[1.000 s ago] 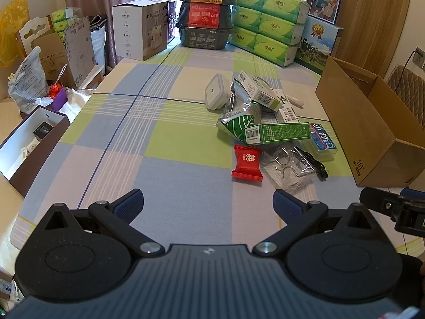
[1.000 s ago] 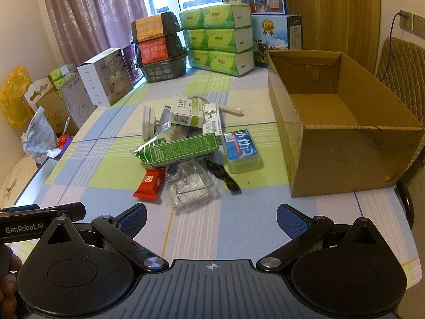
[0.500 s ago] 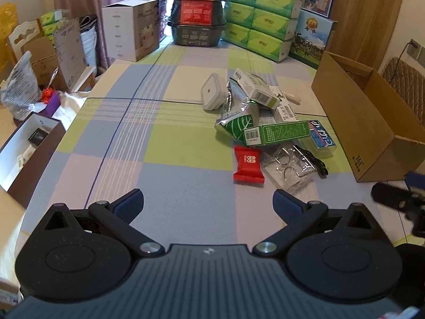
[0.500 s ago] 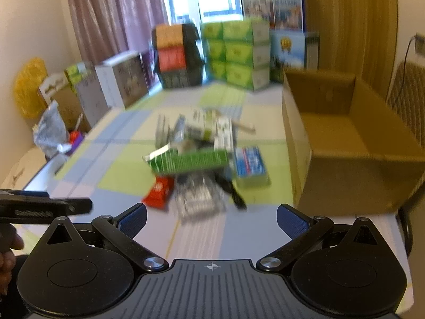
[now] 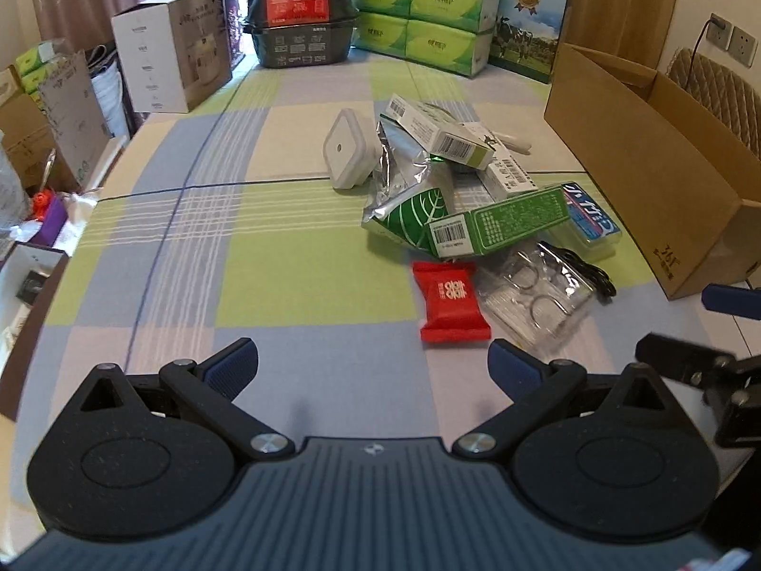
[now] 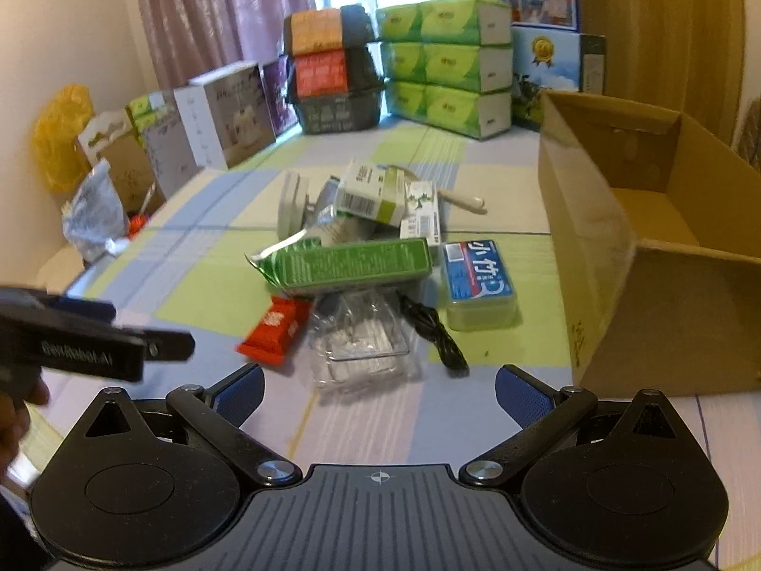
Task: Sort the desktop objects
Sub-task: 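Move both tools toward the pile of items on the table, then grasp the red candy packet with the left tool while the right tool grasps the clear plastic tray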
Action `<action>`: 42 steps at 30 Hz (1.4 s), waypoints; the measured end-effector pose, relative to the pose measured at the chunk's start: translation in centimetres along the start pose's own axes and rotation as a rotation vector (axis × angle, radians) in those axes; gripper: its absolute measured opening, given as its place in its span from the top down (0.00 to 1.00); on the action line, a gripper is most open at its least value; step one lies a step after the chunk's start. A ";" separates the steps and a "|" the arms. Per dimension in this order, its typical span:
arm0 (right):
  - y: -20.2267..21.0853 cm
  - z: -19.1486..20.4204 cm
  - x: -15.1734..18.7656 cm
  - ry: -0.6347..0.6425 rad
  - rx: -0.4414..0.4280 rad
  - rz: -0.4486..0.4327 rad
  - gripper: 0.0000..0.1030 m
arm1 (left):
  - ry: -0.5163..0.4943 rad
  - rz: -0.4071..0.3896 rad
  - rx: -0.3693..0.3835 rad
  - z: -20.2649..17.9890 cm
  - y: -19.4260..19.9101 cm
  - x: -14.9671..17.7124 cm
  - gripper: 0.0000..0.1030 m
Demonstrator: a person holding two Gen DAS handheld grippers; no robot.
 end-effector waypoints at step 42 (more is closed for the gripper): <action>-8.1 1.2 -1.7 0.083 -0.018 0.038 0.46 | -0.090 0.043 0.097 -0.2 -7.1 -2.9 0.68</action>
Point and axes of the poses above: each gripper's, at about its wrist camera, not at the fingertips, and y roughly against the way its jaws point, z to its left, x to its underside, the point moved 10 cm from there along -y, roughly the way its jaws point, and after that the axes turned 13 degrees about z, right-handed, at the moved point
